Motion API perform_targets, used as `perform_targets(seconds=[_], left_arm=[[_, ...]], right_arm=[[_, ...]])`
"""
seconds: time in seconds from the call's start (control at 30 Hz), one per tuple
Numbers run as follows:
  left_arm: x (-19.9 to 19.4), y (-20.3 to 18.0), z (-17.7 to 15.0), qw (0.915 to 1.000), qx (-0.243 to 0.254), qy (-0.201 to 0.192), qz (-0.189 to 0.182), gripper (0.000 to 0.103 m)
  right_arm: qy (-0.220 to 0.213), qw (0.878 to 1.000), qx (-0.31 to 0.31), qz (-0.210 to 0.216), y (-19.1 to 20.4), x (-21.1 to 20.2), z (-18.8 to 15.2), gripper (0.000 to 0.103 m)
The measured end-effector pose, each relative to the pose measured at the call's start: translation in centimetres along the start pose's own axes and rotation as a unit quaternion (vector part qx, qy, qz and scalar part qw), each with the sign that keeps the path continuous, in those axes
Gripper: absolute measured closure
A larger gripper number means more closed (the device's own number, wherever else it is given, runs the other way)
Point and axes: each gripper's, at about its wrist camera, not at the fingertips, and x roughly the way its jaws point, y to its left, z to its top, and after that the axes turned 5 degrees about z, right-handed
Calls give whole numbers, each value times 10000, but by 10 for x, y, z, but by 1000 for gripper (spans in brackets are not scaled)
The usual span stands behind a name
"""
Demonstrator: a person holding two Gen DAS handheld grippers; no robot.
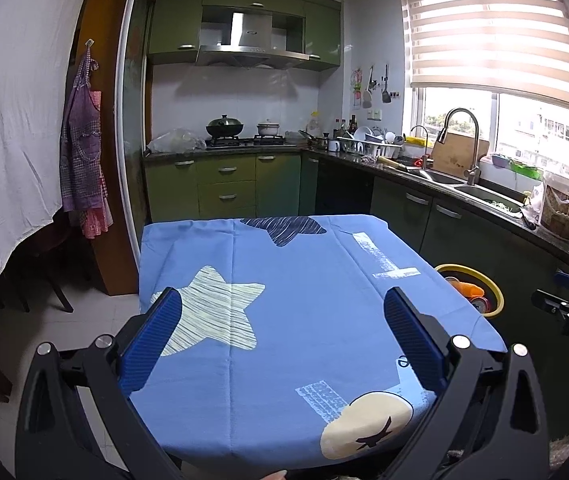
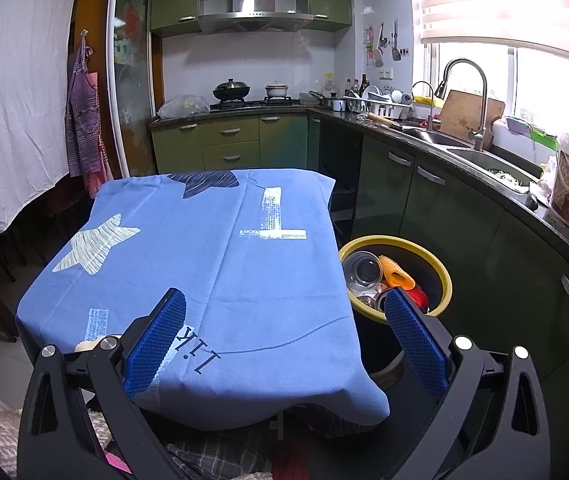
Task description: Collect trash
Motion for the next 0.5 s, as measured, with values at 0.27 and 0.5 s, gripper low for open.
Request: perform_targets(seconds=[0.27, 0.5], left_arm=[[2, -2, -1, 10000, 67, 11, 40, 7], [3, -2, -2, 9999, 94, 14, 58, 7]], right_arm=[[1, 10000, -6, -1, 1, 0, -1, 5], [7, 10000, 4, 10, 0, 1, -1, 5]])
